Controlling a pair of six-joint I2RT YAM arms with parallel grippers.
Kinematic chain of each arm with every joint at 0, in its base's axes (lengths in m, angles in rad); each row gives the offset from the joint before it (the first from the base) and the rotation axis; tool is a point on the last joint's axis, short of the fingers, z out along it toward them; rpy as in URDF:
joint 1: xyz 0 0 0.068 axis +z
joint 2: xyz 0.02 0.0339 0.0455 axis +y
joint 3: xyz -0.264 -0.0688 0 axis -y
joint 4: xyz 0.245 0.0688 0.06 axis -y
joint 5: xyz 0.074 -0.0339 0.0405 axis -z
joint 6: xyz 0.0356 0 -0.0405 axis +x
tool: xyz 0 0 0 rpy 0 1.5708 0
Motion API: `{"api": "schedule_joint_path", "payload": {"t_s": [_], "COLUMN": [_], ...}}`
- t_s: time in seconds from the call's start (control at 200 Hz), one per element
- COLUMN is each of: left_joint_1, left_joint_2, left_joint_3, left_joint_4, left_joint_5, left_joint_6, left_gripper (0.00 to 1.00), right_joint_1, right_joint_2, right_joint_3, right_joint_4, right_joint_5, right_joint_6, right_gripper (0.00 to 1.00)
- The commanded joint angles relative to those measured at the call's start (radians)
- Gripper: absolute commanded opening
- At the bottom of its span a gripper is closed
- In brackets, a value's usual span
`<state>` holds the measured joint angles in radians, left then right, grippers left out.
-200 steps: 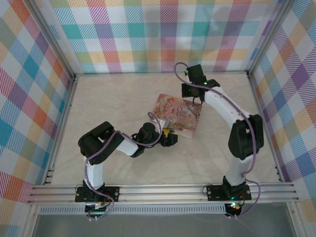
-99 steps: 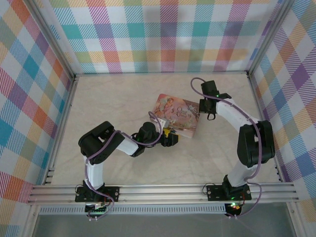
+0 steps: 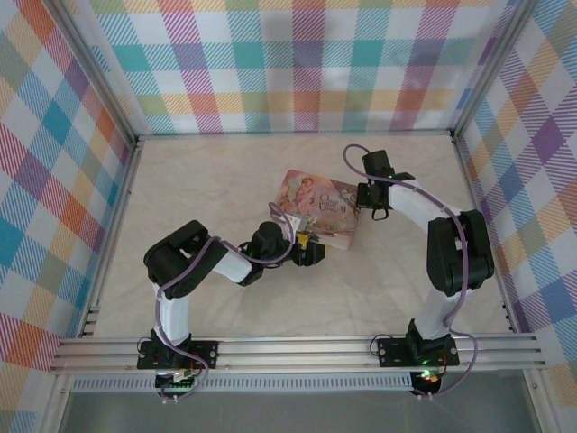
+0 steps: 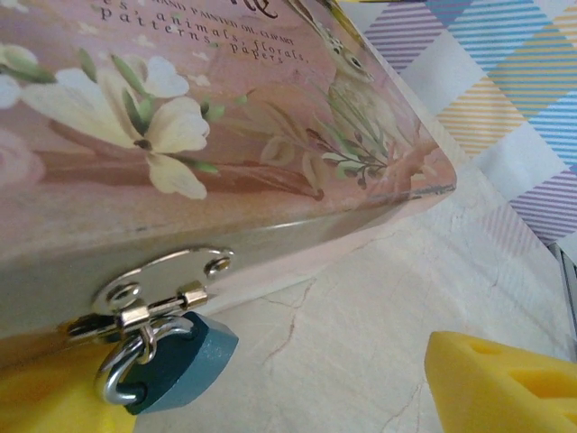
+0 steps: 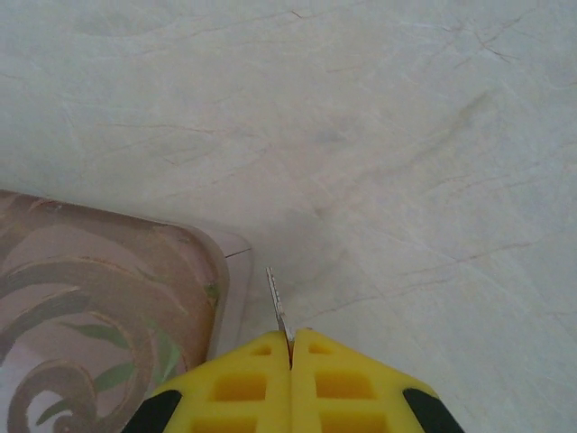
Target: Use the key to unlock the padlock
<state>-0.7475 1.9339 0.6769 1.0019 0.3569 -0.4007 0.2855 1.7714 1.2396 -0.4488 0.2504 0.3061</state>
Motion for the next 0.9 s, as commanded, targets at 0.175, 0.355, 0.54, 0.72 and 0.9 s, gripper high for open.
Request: {"api": "schedule_joint_path", "payload": {"t_s": [0.175, 0.355, 0.54, 0.72, 0.9], "left_joint_1": [0.04, 0.081, 0.086, 0.088, 0.092], "left_joint_2": [0.02, 0.041, 0.039, 0.045, 0.033], "left_joint_3": [-0.042, -0.063, -0.058, -0.05, -0.043], "left_joint_4": [0.155, 0.257, 0.258, 0.243, 0.182], "left_joint_5": [0.027, 0.089, 0.116, 0.113, 0.091], "left_joint_6": [-0.031, -0.09, -0.092, -0.084, -0.081], "left_gripper": [0.83, 0.75, 0.73, 0.75, 0.61], "right_joint_1": [0.038, 0.038, 0.037, 0.044, 0.047], "right_joint_2": [0.081, 0.126, 0.158, 0.18, 0.173], "right_joint_3": [0.069, 0.133, 0.173, 0.201, 0.19], "right_joint_4": [0.018, -0.011, -0.014, -0.022, -0.018], "right_joint_5": [-0.142, -0.143, -0.16, -0.174, -0.168], "right_joint_6": [-0.044, -0.059, -0.07, -0.079, -0.081], "right_gripper": [0.0, 0.0, 0.0, 0.0, 0.0]}}
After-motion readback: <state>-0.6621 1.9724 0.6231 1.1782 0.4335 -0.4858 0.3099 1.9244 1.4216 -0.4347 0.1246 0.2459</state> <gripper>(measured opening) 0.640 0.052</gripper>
